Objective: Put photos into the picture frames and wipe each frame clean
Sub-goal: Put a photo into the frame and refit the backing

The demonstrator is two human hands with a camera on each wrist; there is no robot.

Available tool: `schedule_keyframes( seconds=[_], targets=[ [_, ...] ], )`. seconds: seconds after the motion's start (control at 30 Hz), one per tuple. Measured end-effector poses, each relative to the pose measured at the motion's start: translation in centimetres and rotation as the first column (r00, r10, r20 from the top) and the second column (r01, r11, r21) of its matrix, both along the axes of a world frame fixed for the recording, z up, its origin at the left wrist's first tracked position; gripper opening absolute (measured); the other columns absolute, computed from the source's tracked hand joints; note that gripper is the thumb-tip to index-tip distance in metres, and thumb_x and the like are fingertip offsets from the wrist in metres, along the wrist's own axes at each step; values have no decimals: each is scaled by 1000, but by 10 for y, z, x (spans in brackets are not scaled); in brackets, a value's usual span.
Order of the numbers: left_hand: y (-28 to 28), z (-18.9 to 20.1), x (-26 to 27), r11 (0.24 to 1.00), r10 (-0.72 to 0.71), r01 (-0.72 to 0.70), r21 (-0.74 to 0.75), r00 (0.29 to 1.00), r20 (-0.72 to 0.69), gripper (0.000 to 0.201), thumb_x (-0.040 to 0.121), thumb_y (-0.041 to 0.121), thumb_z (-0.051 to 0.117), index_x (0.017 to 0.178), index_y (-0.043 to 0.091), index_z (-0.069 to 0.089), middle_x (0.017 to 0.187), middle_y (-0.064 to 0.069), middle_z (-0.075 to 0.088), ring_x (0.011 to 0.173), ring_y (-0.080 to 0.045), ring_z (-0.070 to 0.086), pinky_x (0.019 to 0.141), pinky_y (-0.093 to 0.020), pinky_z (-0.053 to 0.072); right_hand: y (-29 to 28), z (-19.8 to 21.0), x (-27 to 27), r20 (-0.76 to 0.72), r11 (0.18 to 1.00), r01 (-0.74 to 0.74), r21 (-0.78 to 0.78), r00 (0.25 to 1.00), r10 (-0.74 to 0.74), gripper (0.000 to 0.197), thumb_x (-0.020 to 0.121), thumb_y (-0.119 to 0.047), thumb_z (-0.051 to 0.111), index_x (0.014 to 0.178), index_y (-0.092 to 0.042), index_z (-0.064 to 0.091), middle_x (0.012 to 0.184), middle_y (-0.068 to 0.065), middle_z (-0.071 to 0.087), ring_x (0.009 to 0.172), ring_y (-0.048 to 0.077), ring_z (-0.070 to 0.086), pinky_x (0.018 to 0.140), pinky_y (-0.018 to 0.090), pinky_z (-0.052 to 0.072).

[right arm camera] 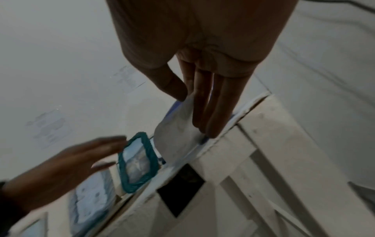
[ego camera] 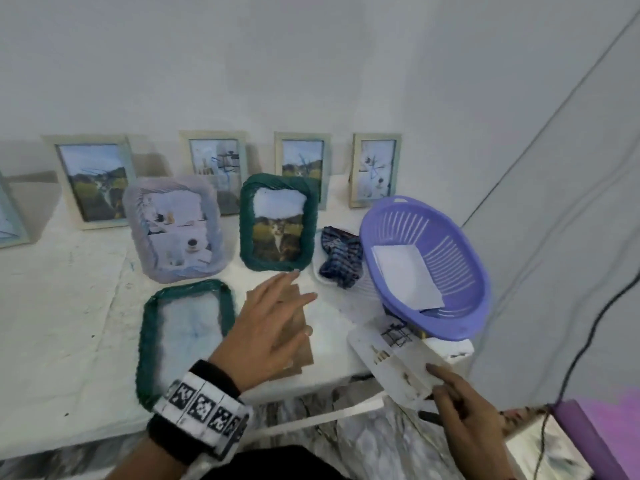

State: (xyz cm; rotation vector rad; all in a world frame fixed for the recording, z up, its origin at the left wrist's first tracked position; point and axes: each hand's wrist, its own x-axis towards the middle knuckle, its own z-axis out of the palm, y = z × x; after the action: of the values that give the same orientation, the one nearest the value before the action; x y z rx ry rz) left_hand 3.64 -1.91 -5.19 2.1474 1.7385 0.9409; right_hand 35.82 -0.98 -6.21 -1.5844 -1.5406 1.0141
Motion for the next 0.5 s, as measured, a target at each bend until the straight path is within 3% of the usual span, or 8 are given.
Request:
schedule_keyframes(
  seconds=[0.1,0.17,0.27,0.37,0.5],
  targets=[
    [49,-3,53,998,-65,65,-3,988,-140,48,94,50,46,140,37,42,157,-4,23,142,-27,25,107,-47,38,-3,-8,29,119,999,-34,25,992,30,47,84,4,62,94,-41,67,75,-24,69,71,3,67,61,24,58],
    [76,-7,80,995,-102,94,-46,969,-223,52,92,50,53,141,40,40,158,-8,20,143,-30,23,107,-50,35,-4,-13,43,230,992,-79,93,971,56,49,79,4,68,97,-42,67,74,-23,69,71,-5,64,62,15,56],
    [101,-11,100,992,-107,86,-91,961,-256,44,87,42,66,129,32,56,156,-14,25,140,-37,29,103,-56,40,-3,-17,57,347,976,-166,144,932,107,46,75,0,75,102,-36,71,80,-12,71,72,0,64,57,4,48],
    [110,-11,100,996,-77,63,-69,970,-230,29,89,40,64,116,28,64,153,-15,32,137,-38,33,101,-55,42,4,-18,67,495,941,-285,182,854,163,35,74,-10,78,103,-30,75,82,-7,74,61,5,63,52,12,50],
    [108,-4,99,998,-62,58,-34,990,-130,39,91,53,43,117,32,62,153,-10,33,137,-34,33,105,-52,39,24,-18,66,640,911,-362,199,752,158,31,76,-26,64,106,-29,73,82,-9,73,61,11,65,46,21,45]
  ],
)
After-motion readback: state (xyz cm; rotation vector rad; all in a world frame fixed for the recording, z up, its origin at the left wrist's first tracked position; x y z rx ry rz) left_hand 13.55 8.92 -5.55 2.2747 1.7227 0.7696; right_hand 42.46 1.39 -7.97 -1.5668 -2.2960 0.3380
